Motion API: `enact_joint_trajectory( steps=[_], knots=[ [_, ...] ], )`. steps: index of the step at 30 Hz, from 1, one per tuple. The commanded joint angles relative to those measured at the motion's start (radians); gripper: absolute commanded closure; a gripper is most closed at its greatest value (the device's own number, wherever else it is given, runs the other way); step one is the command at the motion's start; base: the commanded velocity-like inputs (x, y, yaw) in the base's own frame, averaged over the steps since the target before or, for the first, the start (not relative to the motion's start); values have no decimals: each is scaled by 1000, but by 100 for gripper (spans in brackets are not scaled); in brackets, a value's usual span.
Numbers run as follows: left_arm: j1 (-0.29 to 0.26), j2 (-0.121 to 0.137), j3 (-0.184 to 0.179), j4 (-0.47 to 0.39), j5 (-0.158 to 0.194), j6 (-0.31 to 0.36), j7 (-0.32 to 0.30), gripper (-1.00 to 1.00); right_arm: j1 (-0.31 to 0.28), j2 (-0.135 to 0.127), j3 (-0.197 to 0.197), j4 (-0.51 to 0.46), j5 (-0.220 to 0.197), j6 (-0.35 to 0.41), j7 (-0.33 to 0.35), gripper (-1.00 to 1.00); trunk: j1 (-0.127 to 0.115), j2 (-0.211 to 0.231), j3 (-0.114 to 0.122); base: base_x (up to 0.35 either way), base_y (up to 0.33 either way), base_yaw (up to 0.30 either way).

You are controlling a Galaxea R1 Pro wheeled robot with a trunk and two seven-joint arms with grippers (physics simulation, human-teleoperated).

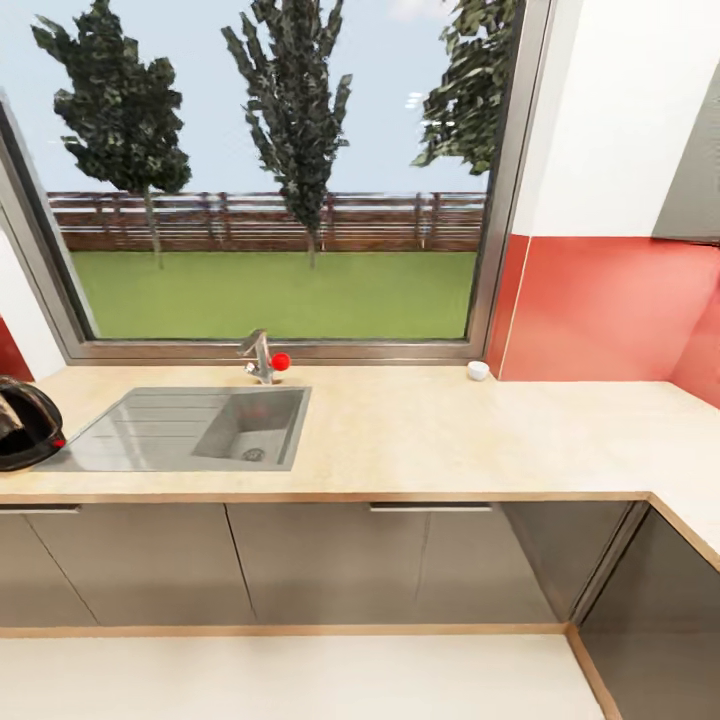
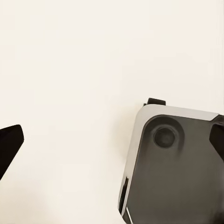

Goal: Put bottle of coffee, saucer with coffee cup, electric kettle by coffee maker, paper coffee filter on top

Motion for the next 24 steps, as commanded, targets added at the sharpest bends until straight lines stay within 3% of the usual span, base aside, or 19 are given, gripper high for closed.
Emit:
enact_joint_trajectory(
  steps=[1,17,24],
  knots=[
    [-1,0,5,1,-10,-4,3,-100,0,-1,8,-2,-8,6,-5,-100,1,-2,-2,0,-193,-14],
    [-2,1,4,0,-10,-5,3,-100,0,-3,8,-2,-8,5,-6,-100,1,-2,-2,0,-37,-1],
    [-2,1,5,0,-11,-4,5,-100,0,-1,9,-2,-7,6,-6,-100,1,-2,-2,0,-221,0]
  ],
)
